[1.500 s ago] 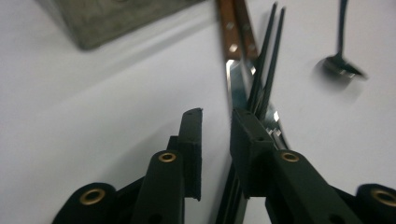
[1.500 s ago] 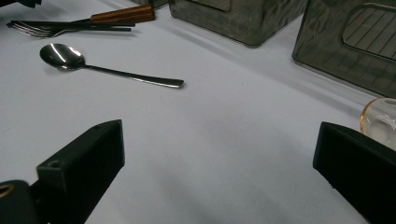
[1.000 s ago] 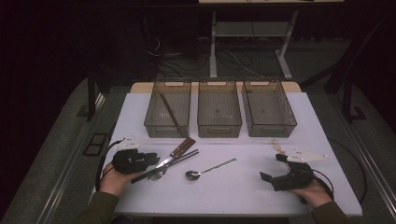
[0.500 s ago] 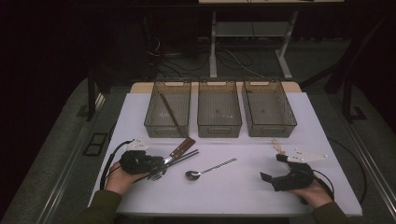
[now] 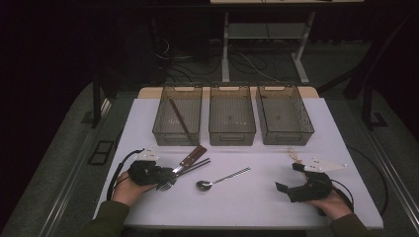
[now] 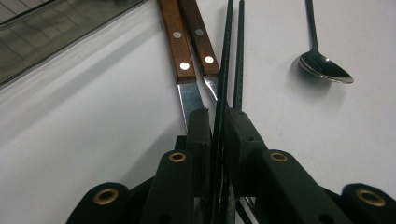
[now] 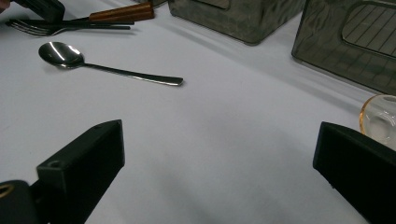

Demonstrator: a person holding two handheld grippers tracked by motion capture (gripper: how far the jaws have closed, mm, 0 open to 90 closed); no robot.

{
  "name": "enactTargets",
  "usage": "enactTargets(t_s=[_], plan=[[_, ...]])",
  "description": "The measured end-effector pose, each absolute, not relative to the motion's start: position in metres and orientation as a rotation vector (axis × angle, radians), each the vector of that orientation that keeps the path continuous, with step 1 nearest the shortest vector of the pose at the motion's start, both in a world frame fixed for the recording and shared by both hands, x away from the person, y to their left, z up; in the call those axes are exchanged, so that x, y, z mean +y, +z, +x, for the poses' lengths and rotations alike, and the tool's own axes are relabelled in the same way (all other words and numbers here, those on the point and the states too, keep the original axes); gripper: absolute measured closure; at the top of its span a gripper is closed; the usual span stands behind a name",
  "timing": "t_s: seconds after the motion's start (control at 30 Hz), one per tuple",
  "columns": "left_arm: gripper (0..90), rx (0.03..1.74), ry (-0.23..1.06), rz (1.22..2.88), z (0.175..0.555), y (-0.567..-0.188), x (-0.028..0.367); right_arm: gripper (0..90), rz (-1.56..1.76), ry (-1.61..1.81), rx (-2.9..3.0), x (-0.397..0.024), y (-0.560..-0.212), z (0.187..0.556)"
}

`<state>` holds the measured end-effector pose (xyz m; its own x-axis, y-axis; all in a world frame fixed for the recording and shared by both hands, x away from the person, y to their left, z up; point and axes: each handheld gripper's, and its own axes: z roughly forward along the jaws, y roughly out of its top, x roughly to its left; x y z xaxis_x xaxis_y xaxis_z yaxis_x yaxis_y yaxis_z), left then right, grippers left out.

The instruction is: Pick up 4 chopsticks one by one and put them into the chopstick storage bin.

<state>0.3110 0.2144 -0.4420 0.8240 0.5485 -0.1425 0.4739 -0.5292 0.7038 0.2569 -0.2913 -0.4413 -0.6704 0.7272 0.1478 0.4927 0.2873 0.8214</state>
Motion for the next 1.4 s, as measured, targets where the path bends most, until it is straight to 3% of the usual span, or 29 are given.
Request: enactTargets(t_s=[1.4], plan=[[86.1,0.648,0.173,2.207,0.314,-0.434,0.218,1.8,1.118,1.324,2.307,-0.291,-0.442,0.257]])
